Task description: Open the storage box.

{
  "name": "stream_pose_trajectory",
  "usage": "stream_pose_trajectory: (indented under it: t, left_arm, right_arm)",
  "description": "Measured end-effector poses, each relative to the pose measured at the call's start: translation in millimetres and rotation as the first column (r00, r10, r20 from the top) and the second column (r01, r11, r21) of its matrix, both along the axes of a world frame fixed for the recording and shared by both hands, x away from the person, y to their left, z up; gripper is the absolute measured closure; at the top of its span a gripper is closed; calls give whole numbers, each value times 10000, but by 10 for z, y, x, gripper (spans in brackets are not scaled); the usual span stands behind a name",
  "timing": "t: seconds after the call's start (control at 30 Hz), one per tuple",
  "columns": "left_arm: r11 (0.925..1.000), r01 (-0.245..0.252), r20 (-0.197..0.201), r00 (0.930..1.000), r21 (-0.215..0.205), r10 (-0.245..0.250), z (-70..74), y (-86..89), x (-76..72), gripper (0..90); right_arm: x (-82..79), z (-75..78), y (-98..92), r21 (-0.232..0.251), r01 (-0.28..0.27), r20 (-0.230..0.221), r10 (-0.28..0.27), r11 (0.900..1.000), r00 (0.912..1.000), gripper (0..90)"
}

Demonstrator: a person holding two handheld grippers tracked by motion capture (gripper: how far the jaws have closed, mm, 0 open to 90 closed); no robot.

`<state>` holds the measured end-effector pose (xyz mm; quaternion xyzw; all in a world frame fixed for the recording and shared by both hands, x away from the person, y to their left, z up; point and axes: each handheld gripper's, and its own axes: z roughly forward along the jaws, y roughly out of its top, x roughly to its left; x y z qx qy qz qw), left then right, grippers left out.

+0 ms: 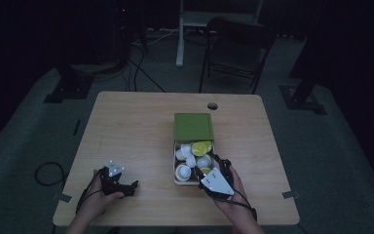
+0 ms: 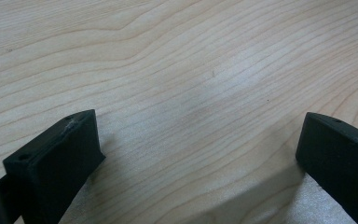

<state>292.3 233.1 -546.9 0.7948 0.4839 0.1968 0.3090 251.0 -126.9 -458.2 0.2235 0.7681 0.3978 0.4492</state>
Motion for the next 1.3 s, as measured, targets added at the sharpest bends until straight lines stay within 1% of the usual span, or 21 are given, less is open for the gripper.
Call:
stream_pose_trajectory:
  t: [0.03,0.13,0.23,0.3,0.33,0.37,0.4,0.5,0.63,0.77,0.93,1.0,1.07,1.2,1.23,1.3]
  left_arm:
    - [10000,1,-1,10000,1,-1,0,0,0,1]
    - [10000,0,1,10000,1,0,0,0,0,1]
    - [10000,5,2,10000,4,-5,0,0,0,1]
    - [10000,3,1,10000,4,-3,0,0,0,1]
    - [10000,4,2,10000,3,-4,0,0,0,1]
    - [10000,4,1,10000,4,-4,0,0,0,1]
    - [10000,2,0,10000,2,-2,0,0,0,1]
    - [10000,5,1,10000,3,-5,0,0,0,2]
    - [10000,5,1,10000,6,-5,0,0,0,1]
    - [10000,4,1,10000,3,-4,0,0,0,1]
    - [10000,4,3,10000,4,-4,0,0,0,1]
    - [10000,7,-1,10000,3,-7,0,0,0,1]
    - [10000,2,1,10000,2,-2,0,0,0,1]
    - [10000,-13,10,10000,-20,13,-1,-1,0,1]
    - [10000,-12,10,10000,-18,12,-1,-1,0,1]
    - [10000,-6,1,10000,-5,6,0,-1,0,1]
  right_arm:
    - [14,13,-26,189,70,-70,-69,9998,10000,317]
    - [42,36,-79,541,251,-197,-241,9982,9995,305]
    - [77,56,-151,1029,450,-379,-413,9937,9984,302]
    - [90,68,-193,1371,603,-427,-549,9887,9976,302]
    - [100,76,-228,1707,733,-523,-652,9826,9965,297]
    - [105,79,-241,1792,757,-533,-672,9809,9963,293]
    - [111,83,-270,2014,862,-590,-758,9757,9954,286]
    - [136,88,-339,2338,1003,-729,-855,9671,9937,255]
    - [160,76,-423,2588,1251,-891,-1053,9578,9904,230]
    - [185,49,-498,2709,1559,-1024,-1326,9499,9859,207]
    - [210,-8,-589,2681,1877,-1242,-1593,9449,9794,182]
    - [218,-34,-618,2632,1968,-1274,-1682,9445,9775,173]
    - [228,-63,-643,2464,2096,-1322,-1814,9463,9745,139]
    - [257,-121,-709,2638,2432,-1658,-2045,9334,9647,138]
    - [262,-132,-722,2611,2451,-1659,-2067,9337,9642,139]
    - [271,-163,-754,2623,2553,-1748,-2143,9306,9610,138]
